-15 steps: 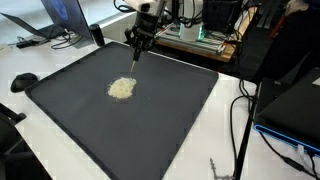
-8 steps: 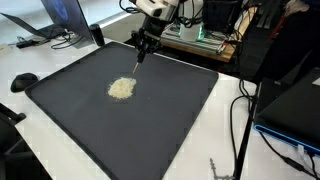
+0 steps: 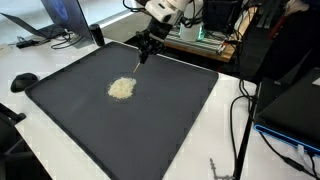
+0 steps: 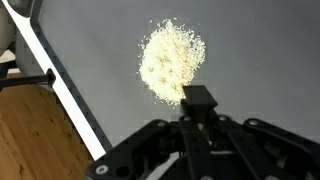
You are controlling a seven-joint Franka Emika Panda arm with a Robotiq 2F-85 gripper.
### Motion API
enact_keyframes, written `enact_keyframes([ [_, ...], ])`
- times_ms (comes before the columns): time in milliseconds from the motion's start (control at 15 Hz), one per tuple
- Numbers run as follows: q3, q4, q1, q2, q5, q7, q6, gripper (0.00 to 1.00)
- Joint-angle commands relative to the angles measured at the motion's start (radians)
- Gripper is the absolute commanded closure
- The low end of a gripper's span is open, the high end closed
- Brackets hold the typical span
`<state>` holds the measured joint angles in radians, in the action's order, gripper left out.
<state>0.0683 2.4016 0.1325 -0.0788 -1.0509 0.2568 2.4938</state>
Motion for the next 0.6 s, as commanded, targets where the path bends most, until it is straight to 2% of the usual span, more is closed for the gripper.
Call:
enact_keyframes([
  [0,0.056,-0.061,0.052,-0.056,-0.082,0.052,-0.138,0.97],
  [400,0.120,-0.172,0.127,-0.175,-0.134,0.017,-0.314,0.97],
  [533,0.130,-0.221,0.138,-0.214,-0.125,-0.032,-0.360,0.97],
])
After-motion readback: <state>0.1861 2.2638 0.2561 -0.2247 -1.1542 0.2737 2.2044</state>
